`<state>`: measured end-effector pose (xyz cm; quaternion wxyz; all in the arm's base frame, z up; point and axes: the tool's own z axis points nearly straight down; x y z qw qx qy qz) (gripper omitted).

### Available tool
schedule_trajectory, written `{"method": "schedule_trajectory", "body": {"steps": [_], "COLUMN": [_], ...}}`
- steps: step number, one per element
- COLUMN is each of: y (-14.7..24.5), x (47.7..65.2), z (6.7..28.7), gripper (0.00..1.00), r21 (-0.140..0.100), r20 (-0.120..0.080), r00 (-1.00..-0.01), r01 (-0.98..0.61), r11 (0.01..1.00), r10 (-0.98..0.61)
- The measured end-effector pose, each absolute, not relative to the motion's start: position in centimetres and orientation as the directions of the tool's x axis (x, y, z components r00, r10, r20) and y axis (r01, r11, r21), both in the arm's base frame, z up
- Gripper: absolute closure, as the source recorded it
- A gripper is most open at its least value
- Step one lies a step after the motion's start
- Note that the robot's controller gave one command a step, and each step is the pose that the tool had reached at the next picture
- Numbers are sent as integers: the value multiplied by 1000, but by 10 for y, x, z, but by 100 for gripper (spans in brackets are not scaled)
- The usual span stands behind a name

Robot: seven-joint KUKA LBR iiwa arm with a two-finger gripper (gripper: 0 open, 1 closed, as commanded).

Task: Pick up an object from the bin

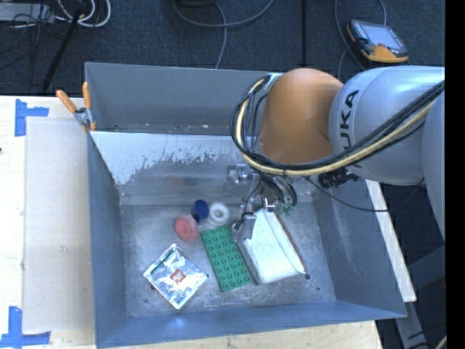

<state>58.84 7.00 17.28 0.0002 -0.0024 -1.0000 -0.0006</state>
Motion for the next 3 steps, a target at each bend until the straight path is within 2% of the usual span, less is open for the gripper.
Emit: {"method": "schedule_trajectory", "body": {"steps": [1, 2, 3], "y": [110, 172, 170], "x": [604, 588, 587], "z": [73, 75, 75], "gripper": [0, 0, 100], "r21": [2, 6, 6], "r20": [-17, -17, -11], "r00": [-1000, -1000, -1000], "r01": [-1, 13, 18], "r11": [1000, 1000, 1000], "r10": [-1, 13, 18]}}
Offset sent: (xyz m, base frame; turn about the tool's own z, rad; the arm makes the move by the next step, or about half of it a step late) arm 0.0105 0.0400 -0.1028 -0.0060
